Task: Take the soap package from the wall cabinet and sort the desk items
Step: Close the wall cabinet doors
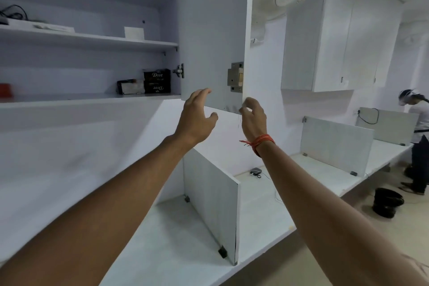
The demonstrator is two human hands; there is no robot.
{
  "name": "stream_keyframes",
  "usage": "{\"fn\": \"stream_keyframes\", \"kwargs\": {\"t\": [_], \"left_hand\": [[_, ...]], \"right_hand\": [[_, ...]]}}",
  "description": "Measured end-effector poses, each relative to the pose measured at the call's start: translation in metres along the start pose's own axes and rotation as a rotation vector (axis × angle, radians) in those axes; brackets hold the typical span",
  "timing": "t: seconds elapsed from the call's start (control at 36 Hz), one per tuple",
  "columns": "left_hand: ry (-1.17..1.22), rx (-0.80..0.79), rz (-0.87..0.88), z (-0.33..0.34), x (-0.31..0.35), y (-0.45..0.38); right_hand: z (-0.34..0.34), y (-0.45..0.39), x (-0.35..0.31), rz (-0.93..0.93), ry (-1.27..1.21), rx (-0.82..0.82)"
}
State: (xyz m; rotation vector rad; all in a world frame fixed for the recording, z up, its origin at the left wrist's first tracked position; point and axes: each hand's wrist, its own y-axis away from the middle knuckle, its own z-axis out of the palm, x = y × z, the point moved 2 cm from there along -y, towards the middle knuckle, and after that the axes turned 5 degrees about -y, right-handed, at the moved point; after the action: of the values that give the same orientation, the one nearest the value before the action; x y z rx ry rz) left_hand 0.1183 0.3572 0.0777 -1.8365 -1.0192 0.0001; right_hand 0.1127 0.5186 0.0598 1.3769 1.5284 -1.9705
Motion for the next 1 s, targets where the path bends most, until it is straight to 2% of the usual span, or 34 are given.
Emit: {"fn": "stream_keyframes", "kwargs": {"t": [0.14, 0.25, 0.33, 0.44, 0.58, 0.75, 0.89, 1.0], "left_hand": [[-0.222, 0.143, 0.034, 0.018, -0.012, 0.001], [-0.404, 0.160, 0.147, 0.024, -0.021, 0.008], [-0.538, 0.230, 0.104, 0.010, -0.041, 0.009], [-0.688, 0.290, 0.062, -0.024, -0.077, 0.015], [-0.809, 0.280, 0.047, -0.068, -0.122, 0.018], [-0.971, 0.275, 0.043, -0.123, -0.180, 0.015], [-1.089, 0.262, -0.004, -0.153, -0.227, 0.005], [-1.095, 0.222, -0.068, -0.165, -0.264, -0.009]], "right_hand": [[0.011, 0.007, 0.002, -0.040, -0.208, -0.010], [0.033, 0.013, -0.007, -0.104, -0.312, -0.106], [0.061, 0.017, -0.012, -0.148, -0.313, -0.213], [0.106, 0.024, -0.009, -0.254, -0.226, -0.302], [0.168, 0.026, -0.001, -0.347, -0.108, -0.309], [0.253, 0.020, -0.014, -0.427, 0.061, -0.394], [0.310, 0.008, -0.029, -0.498, 0.191, -0.384], [0.352, -0.005, -0.031, -0.542, 0.280, -0.370]]}}
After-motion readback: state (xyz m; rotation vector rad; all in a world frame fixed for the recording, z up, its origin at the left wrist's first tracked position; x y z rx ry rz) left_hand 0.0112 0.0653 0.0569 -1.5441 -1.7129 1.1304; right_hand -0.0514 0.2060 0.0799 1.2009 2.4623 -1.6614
